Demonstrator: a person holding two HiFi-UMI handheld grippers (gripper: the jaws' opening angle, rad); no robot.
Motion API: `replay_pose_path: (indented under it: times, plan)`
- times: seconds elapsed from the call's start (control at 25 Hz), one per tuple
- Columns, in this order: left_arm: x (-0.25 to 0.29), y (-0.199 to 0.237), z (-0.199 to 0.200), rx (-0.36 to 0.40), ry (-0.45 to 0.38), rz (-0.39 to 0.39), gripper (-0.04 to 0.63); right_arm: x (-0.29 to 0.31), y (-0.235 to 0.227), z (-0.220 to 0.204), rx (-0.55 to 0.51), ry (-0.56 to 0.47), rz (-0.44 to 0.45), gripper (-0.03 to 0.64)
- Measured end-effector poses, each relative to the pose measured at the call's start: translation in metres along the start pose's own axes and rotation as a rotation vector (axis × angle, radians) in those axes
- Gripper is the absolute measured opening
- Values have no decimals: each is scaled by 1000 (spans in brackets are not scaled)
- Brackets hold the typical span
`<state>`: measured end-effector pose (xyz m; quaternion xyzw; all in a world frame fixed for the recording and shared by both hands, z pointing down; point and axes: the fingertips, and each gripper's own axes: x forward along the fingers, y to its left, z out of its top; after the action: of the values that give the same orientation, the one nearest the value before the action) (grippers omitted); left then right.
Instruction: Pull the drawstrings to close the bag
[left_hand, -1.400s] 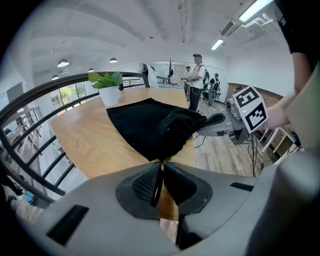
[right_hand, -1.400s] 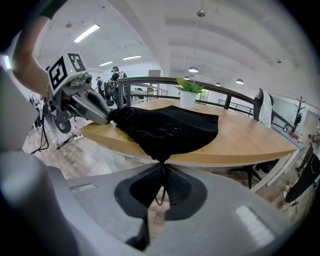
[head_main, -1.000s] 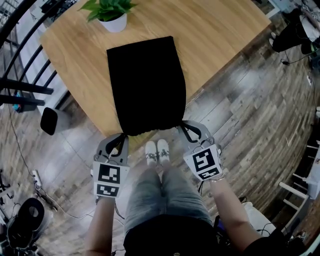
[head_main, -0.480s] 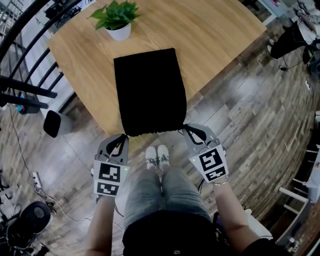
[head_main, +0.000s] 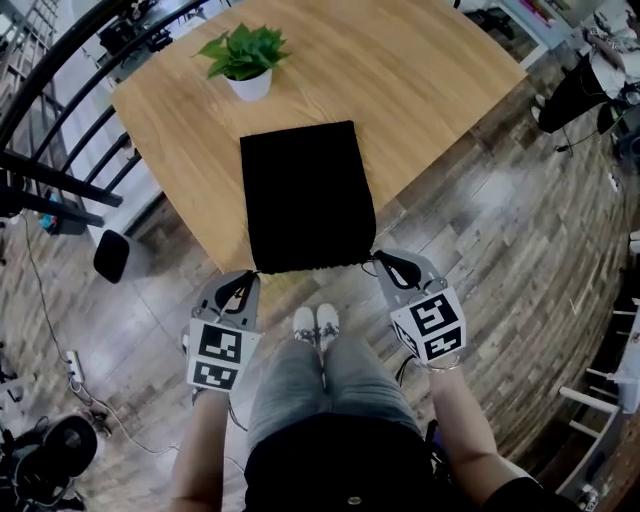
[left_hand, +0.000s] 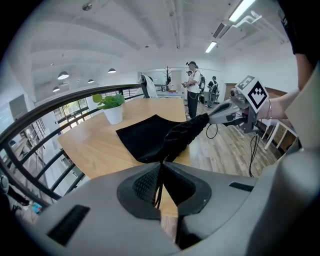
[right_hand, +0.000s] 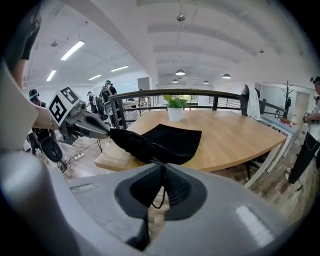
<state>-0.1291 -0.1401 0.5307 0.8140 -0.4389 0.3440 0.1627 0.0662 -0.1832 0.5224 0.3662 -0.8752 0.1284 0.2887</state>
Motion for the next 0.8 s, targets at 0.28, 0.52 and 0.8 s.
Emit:
replay_pose_path:
  times: [0.28,0.52,0.8]
  plan:
    - [-16,10,20,23,-49,25,28,-16,-5,20,54,-45,-33,-2]
    - [-34,19,39,31,-109,53,28,-33,-9,37,95,-93,-62,-2]
    - [-56,23,52,32,-168,84,28,-52,-9,55,132,-155,-78,-2]
